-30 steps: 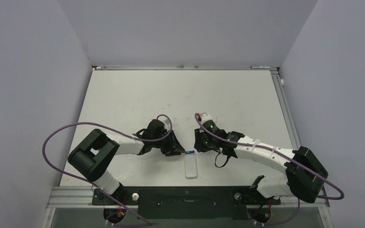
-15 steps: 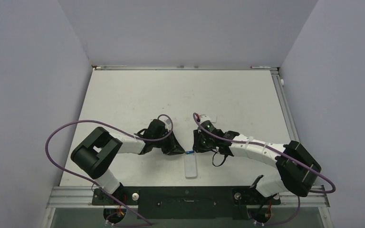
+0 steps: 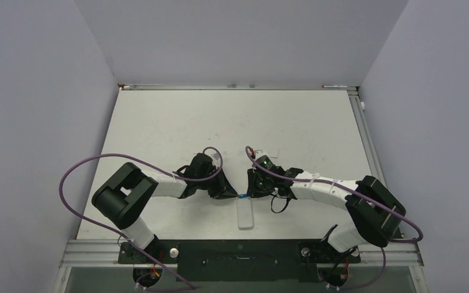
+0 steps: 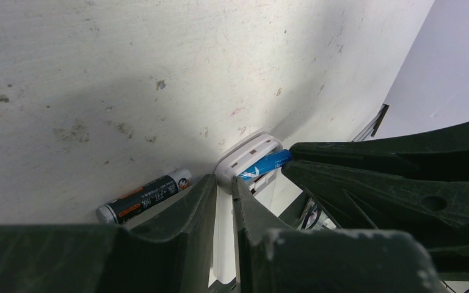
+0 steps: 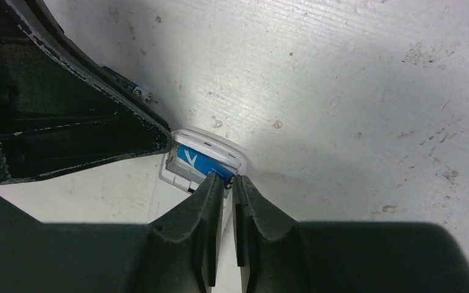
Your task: Load the batteries into the remote control
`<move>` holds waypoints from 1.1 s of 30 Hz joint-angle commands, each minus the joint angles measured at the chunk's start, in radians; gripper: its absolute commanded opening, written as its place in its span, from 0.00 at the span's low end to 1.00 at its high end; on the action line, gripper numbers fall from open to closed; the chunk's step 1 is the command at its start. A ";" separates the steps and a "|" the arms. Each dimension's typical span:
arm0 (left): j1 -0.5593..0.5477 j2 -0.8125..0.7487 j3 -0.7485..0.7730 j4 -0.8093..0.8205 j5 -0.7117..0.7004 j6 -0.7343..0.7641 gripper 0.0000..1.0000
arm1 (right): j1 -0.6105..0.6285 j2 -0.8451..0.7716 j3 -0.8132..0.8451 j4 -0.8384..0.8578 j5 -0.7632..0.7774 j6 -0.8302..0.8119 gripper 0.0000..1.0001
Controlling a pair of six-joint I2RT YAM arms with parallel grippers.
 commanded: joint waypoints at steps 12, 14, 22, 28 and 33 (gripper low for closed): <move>-0.002 0.004 0.016 0.041 0.007 -0.005 0.12 | -0.005 0.024 0.002 0.047 -0.030 0.006 0.09; -0.002 0.004 0.017 0.041 0.007 -0.007 0.12 | -0.006 0.023 0.002 0.042 -0.031 0.006 0.09; -0.002 -0.003 0.017 0.046 0.009 -0.013 0.12 | -0.003 0.026 -0.004 0.055 -0.048 0.015 0.09; -0.003 -0.005 0.016 0.046 0.010 -0.013 0.11 | 0.004 0.045 0.004 0.058 -0.061 0.015 0.09; -0.003 -0.008 0.011 0.048 0.011 -0.015 0.11 | 0.018 0.062 0.014 0.050 -0.063 0.013 0.09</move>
